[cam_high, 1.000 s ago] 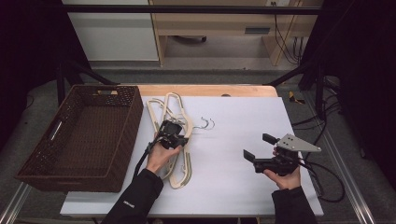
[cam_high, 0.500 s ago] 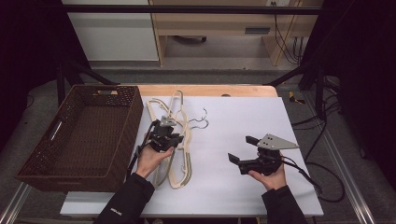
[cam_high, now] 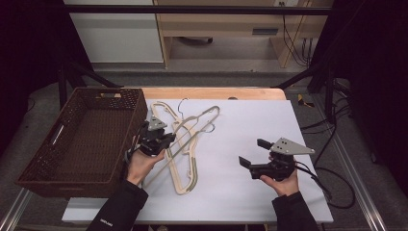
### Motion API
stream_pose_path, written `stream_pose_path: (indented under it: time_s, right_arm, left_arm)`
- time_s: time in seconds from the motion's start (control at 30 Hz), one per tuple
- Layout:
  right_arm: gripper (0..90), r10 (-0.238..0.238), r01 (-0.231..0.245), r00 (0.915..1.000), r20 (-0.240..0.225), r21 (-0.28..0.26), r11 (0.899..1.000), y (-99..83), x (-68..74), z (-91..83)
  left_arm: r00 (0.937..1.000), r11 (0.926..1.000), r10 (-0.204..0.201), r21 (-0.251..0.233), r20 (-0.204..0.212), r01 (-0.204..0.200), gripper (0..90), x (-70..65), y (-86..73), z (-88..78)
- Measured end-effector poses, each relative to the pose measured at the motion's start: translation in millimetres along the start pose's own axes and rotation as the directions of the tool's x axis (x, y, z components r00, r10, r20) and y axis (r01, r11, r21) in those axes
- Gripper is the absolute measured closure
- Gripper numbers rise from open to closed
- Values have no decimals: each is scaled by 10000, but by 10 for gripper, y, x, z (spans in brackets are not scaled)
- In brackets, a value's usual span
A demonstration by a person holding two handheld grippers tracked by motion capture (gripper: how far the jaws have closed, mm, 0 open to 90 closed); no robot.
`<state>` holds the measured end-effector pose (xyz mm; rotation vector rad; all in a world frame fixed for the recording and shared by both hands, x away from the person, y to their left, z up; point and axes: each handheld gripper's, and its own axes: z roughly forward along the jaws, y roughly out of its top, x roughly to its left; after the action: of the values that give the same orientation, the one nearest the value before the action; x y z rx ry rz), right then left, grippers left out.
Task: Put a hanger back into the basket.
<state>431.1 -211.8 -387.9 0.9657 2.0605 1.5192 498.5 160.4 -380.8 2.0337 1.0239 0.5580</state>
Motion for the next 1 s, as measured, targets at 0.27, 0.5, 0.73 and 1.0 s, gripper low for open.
stream_pose_path:
  time_s: [0.27, 0.5, 0.73, 1.0]
  right_arm:
    - [63, 154, -149, 9997, 203, -238, 9996, 14, -54, -113]
    - [59, 294, -275, 9988, 394, -474, 9985, 30, -108, -231]
    - [43, 353, -304, 9965, 760, -638, 9975, 43, -154, -337]
    - [43, 394, -331, 9953, 885, -719, 9969, 45, -184, -393]
  left_arm:
    - [9997, 9979, -53, -639, 221, 67, 870, 32, 40, -274]
    - [9959, 9899, -125, -1393, 895, 249, 870, 43, 189, -644]
    - [9929, 9801, 94, -1979, 1190, 145, 870, 136, 357, -1047]
    - [9932, 9717, 157, -2360, 1156, 122, 870, 466, 456, -1420]
